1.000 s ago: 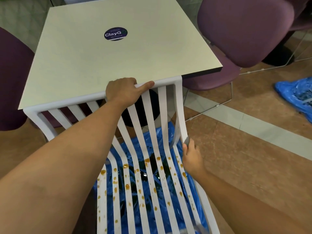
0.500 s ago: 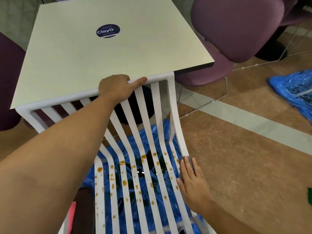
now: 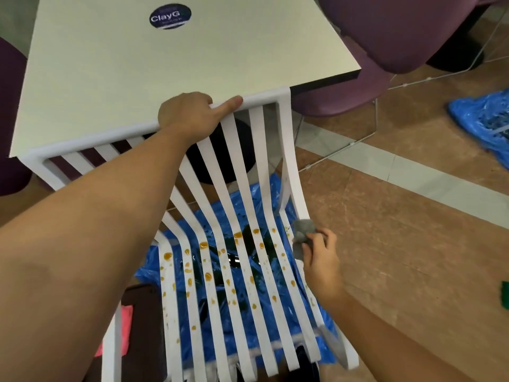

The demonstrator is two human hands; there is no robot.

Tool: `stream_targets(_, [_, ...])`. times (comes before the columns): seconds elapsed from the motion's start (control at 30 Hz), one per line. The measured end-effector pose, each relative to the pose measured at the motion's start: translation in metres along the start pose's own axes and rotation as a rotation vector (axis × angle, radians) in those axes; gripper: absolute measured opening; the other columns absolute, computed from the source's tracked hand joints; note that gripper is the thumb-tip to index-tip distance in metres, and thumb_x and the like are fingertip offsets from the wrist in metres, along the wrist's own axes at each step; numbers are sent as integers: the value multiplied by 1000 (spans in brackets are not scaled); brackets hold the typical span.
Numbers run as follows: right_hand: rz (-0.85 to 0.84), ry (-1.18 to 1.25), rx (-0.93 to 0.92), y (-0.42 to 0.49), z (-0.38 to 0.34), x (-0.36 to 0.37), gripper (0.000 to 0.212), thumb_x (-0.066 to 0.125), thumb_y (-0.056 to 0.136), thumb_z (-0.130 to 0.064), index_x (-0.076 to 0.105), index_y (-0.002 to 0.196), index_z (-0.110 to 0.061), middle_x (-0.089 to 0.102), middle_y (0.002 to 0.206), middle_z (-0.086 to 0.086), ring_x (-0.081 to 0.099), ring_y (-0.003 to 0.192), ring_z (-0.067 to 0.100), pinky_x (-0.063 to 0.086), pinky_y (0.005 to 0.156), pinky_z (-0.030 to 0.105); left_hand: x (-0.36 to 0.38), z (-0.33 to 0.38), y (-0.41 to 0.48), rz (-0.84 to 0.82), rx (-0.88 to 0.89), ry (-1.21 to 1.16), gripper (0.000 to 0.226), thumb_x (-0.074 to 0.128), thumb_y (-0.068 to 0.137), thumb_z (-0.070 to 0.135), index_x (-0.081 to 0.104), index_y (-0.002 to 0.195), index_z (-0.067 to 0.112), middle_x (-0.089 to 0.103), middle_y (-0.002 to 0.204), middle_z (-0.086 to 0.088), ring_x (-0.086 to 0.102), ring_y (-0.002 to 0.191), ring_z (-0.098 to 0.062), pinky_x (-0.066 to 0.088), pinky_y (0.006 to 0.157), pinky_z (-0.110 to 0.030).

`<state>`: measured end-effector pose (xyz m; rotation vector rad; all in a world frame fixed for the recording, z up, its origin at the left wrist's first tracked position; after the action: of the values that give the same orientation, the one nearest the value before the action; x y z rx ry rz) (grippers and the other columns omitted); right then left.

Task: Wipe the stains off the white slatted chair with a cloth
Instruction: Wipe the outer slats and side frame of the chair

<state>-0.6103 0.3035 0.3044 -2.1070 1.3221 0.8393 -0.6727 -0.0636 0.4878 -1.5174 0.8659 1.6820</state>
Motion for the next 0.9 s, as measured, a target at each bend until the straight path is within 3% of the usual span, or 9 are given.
stream_targets(0.07, [3,30,135,-18,13,2,35,59,96,-17,49,128,-7,42,136,11,57,104,24,52,86,37,0,0,-2,-18,-9,-8,91,15,76,98,52,66,15,58,67,-5,55,64,-25,38,61,-35])
stream_targets(0.1, [-17,27,216,-23,18,2,38,56,96,-28,47,129,-10,49,130,11,59,102,24,53,86,41,3,-1,-2,-22,-9,-9,91,15,76,98,51,66,16,57,66,-5,55,64,-25,37,60,-35])
stream_targets(0.17, [-67,-76,308,-20,22,5,52,34,93,-63,54,100,-16,67,98,9,66,80,23,58,73,44,4,-1,-3,-12,-11,-8,90,16,77,98,50,65,16,56,65,-4,54,63,-25,37,60,-35])
stream_targets(0.23, [-111,-189,324,-7,18,7,69,14,91,-76,52,77,-20,64,69,5,64,58,22,58,60,43,5,-1,-2,-3,-15,-8,89,16,77,98,49,65,16,55,65,-5,53,62,-25,37,61,-36])
stream_targets(0.37, [-203,-158,298,51,-16,16,56,15,95,-72,43,98,-23,63,84,3,65,72,24,57,72,48,6,-1,-2,10,-19,-19,86,18,78,97,45,62,17,50,61,-3,50,58,-25,34,59,-35])
stream_targets(0.43, [-162,-159,245,89,-42,16,56,16,94,-71,44,103,-24,62,94,4,64,84,25,56,78,50,6,0,-2,11,-19,-14,85,18,77,97,43,62,17,48,60,-3,48,57,-24,34,58,-35])
stream_targets(0.57, [-39,-146,119,154,-90,5,49,33,104,-46,49,127,-6,49,127,17,47,118,30,42,103,46,5,1,-1,-1,-33,-3,86,17,76,98,45,62,17,49,61,-3,49,58,-24,35,59,-35])
stream_targets(0.73, [28,268,88,188,-112,11,28,47,102,-20,46,130,-14,50,126,8,49,118,24,44,106,46,5,1,-1,4,-35,0,87,17,76,98,46,62,17,49,60,-3,48,57,-23,34,59,-34])
stream_targets(0.9, [-47,267,180,150,-77,25,37,51,98,-15,45,135,-18,50,127,6,52,117,21,47,104,44,5,0,0,10,-39,-1,89,16,76,98,49,63,17,51,61,-3,50,58,-24,35,59,-34])
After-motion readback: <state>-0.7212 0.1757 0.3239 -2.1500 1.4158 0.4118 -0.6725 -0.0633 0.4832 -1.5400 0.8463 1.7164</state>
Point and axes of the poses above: each hand's wrist, its own y-axis towards the middle knuckle, its own x-axis out of the palm, z = x × y, the point moved 3 cm from there along y, towards the middle knuckle
